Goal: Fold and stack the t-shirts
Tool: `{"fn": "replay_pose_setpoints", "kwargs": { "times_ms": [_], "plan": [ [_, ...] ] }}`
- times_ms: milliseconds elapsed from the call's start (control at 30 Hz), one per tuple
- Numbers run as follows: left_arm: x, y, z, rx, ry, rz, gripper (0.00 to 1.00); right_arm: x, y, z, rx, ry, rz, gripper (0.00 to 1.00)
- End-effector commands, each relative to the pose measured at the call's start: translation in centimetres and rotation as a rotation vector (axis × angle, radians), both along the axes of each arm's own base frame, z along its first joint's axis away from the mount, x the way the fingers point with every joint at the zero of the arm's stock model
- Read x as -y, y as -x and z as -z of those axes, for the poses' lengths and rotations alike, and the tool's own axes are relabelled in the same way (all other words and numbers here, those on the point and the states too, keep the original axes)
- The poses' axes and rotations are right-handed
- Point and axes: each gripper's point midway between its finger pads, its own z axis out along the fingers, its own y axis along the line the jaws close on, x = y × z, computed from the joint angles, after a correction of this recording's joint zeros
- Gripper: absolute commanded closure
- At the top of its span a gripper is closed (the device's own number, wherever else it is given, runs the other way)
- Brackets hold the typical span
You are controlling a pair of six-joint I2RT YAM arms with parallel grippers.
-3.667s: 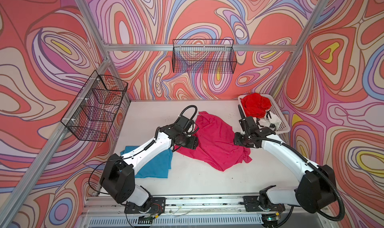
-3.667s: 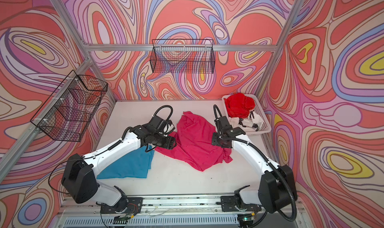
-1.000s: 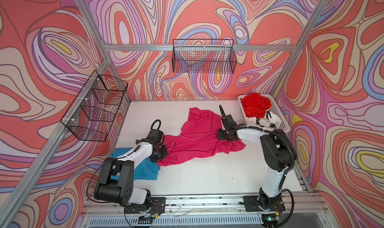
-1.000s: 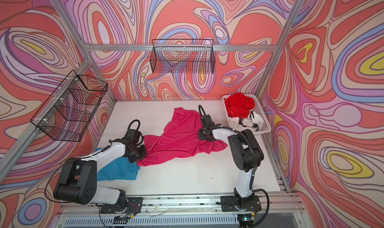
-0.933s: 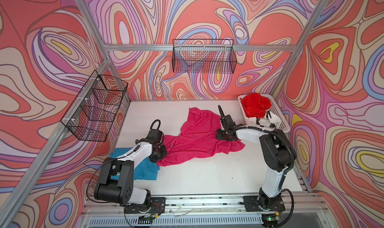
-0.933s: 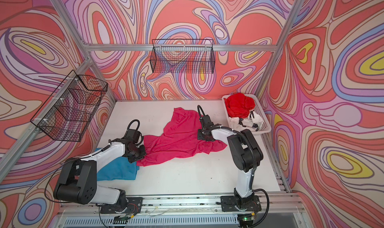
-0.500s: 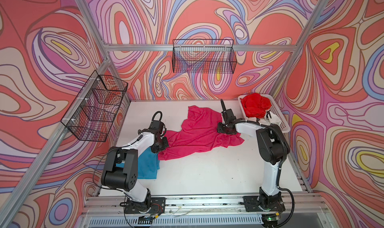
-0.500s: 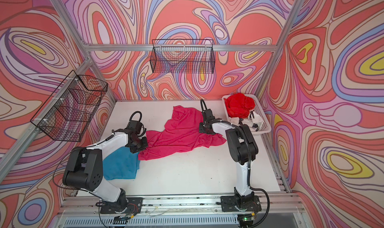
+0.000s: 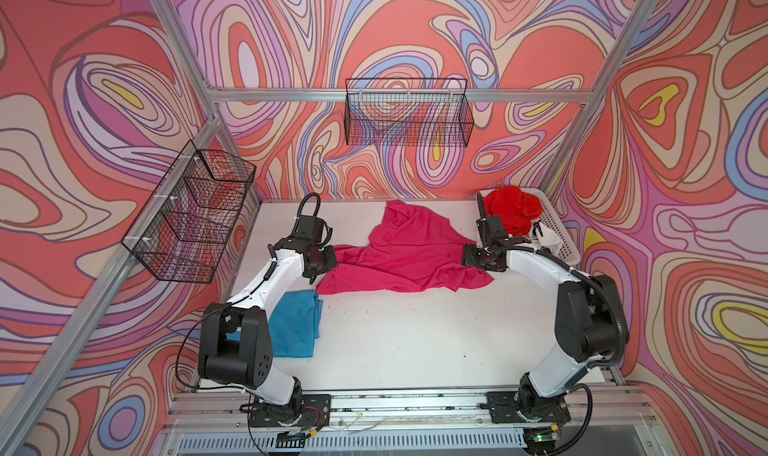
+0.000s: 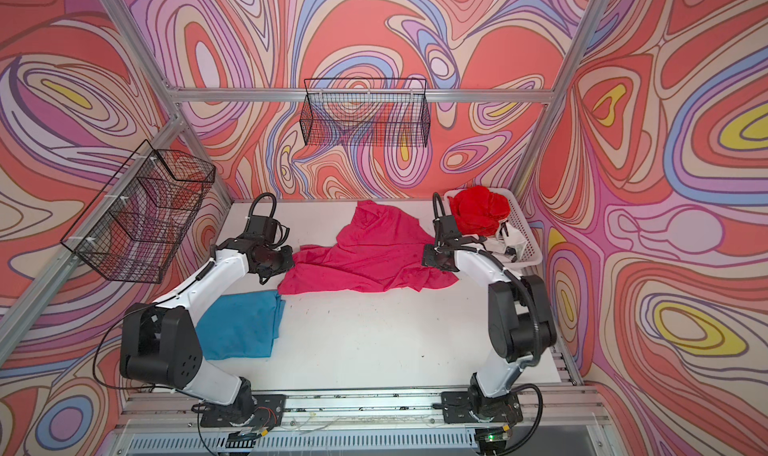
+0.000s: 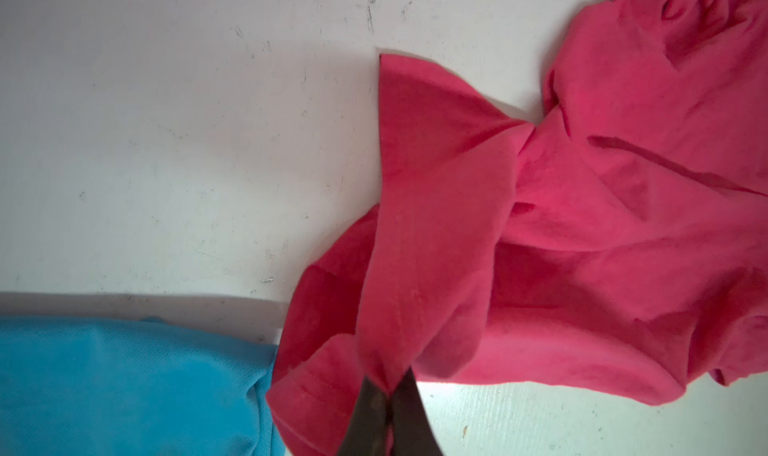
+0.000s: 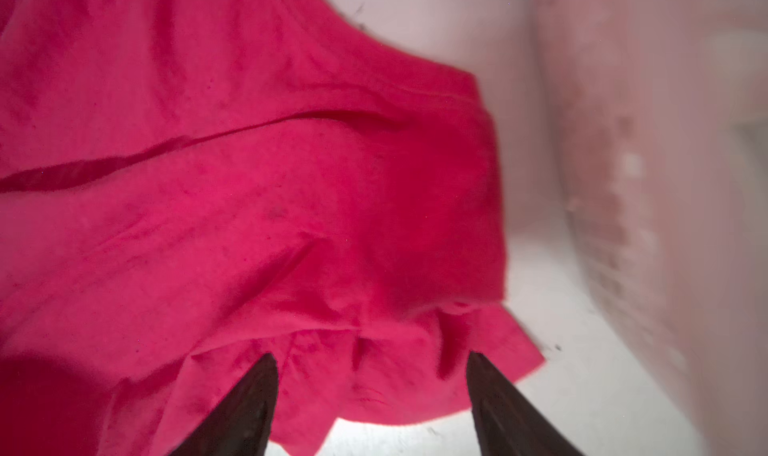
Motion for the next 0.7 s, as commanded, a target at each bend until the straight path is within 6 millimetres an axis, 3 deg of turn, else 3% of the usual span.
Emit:
{"fn": "replay_pose_setpoints", "kwargs": {
  "times_ms": [0,167,333,467,667],
  "plan": [
    [-1.4,0.9,-1.6,0.007,-0.048,-0.026,1.00,1.6,2.9,2.9,-0.098,0.021,0.051,0.27],
    [-3.0,0.8,-4.5,0.081,-0.072,-0.063,1.00,2.9,3.4,4.9,-0.113,0.006,0.096,0.31],
    [-3.1,0.6,-5.6,0.096,-0.064,-0.059,1.00,2.3,2.5,7.1,-0.145,-0.012,0.078,0.40],
    [-2.9,0.6,-5.5,0.099,-0.050,-0.061,1.00,1.3,2.6,7.5,-0.149,-0.074,0.070,0.51],
    [-2.8,0.5,-5.6,0.103,-0.043,-0.062,1.00,0.7,5.1,6.8,-0.159,-0.085,0.061,0.52]
  ]
}}
